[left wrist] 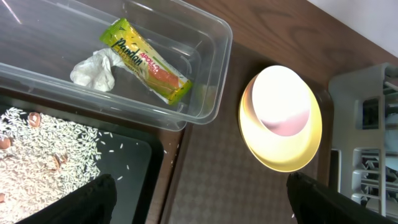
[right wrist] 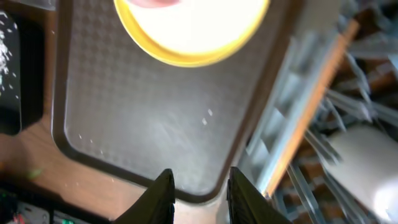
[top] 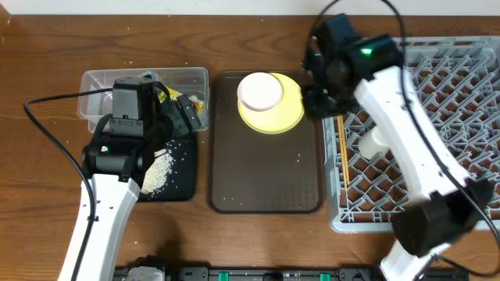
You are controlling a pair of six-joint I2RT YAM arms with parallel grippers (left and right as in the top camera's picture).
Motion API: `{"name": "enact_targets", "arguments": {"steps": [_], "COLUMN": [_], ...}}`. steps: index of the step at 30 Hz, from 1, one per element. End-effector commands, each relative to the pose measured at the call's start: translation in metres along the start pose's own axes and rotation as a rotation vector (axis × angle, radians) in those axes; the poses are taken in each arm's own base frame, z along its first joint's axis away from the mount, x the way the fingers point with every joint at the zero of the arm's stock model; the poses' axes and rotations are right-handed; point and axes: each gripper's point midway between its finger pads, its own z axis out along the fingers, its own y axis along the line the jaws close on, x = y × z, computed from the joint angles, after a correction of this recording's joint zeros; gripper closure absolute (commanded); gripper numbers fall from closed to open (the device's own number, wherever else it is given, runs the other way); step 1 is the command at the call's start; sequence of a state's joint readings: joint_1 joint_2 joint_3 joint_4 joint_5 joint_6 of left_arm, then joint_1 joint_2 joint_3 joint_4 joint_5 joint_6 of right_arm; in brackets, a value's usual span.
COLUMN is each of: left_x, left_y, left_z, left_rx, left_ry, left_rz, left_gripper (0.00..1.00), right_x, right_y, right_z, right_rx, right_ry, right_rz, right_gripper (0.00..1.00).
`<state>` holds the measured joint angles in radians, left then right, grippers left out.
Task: Sort waste into correct bins and load items into the dishwasher rack
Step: 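Withdraw the right gripper and move it back over the stack, then lower and close the right gripper on the pink bowl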
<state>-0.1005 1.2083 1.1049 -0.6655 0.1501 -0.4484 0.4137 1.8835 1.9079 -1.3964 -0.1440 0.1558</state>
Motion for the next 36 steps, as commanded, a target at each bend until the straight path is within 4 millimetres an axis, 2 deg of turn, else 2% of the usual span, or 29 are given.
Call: {"name": "enact_targets", "arguments": {"steps": [1, 6, 10, 15, 18, 22, 26, 32, 36], "left_x": [-0.005, -0.005, -0.005, -0.005, -0.005, -0.005, -0.005, -0.005, -0.005], "left_y": [0.0, 0.0, 0.0, 0.0, 0.0, 0.0, 0.0, 0.0, 0.0], "left_z": [-0.003, -0.003, -0.003, -0.003, -0.003, -0.003, -0.003, -0.003, -0.003], "left_rx": [-0.001, -0.001, -0.001, -0.001, -0.001, -0.001, -0.001, -0.001, -0.001], "left_ry": [-0.014, -0.014, -0.014, -0.014, -0.014, -0.014, -0.014, -0.014, -0.014], "left_rz": [0.0, 0.0, 0.0, 0.0, 0.0, 0.0, 0.0, 0.0, 0.0], "left_gripper": [0.1, 0.1, 0.1, 0.1, 0.1, 0.1, 0.1, 0.1, 0.1], "right_x": [-0.016, -0.054, -0.072, -0.08, -0.082, -0.085, -0.087, -0.087, -0.086], "right_y": [0.026, 0.052, 0.068, 0.096, 0.102, 0.1, 0.086, 0.079, 0.077], "right_z": [0.018, 0.052, 0.079, 0.119, 0.141, 0.167, 0.183, 0.186, 0.186], "right_rx": [-0.033, 0.028, 0.115, 0.122, 0.134, 0.148, 0.217, 0.243, 0.248], "right_ry": [-0.017, -0.14, -0.202, -0.213, -0.207, -0.194, -0.175, -0.168, -0.161], "right_rz": [-0.041, -0.149, -0.262, -0.431, -0.506, -0.549, -0.541, -0.535, -0.534], "right_gripper": [0.73, 0.74, 0.68, 0.63, 0.62, 0.6, 0.6, 0.61, 0.8]}}
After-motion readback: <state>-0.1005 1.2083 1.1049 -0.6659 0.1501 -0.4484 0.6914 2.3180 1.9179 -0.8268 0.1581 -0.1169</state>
